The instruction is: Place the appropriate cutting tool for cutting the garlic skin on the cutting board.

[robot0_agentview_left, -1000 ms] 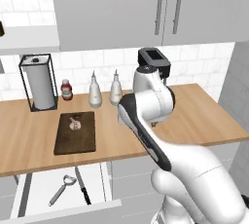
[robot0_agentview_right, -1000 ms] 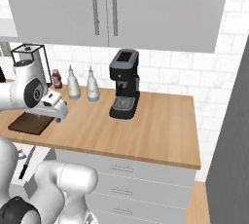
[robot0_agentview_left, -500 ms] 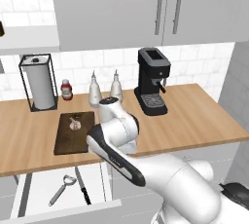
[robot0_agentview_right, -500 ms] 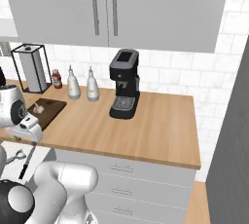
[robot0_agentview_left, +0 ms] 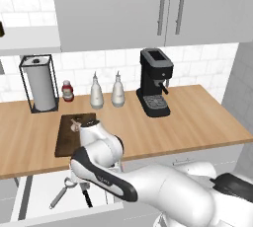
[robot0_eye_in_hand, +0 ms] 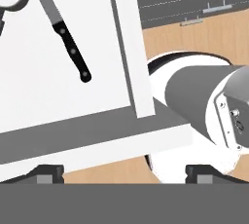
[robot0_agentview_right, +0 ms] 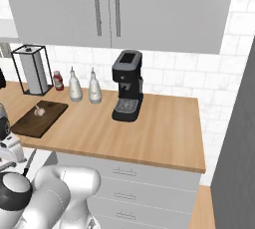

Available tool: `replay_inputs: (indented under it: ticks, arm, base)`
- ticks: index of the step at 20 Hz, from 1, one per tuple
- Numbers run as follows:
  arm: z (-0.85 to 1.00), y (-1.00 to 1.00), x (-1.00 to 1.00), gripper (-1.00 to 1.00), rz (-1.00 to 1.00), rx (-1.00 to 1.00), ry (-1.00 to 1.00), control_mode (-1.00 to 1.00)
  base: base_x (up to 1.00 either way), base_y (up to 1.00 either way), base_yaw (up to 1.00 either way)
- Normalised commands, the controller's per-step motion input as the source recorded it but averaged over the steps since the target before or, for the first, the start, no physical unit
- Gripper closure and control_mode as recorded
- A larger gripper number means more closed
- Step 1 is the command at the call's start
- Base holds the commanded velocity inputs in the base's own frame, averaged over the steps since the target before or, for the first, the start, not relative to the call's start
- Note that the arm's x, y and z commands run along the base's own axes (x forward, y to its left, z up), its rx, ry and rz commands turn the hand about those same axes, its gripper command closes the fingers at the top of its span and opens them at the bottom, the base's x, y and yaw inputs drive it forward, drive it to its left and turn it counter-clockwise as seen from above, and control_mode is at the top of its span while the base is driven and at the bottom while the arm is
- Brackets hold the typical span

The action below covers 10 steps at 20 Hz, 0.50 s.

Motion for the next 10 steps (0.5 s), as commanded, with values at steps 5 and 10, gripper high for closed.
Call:
replay_inputs:
  ticks: [5,10]
  arm:
    - [-0.36,0.23,0.00,-1.00,0.00,0.00,0.11,-1.00]
    - [-0.32,0.19,0.00,-1.00,0.00,0.00,0.01,-1.00]
  base:
    - [0.00,0.00,0.00]
    - [0.00,0.00,0.00]
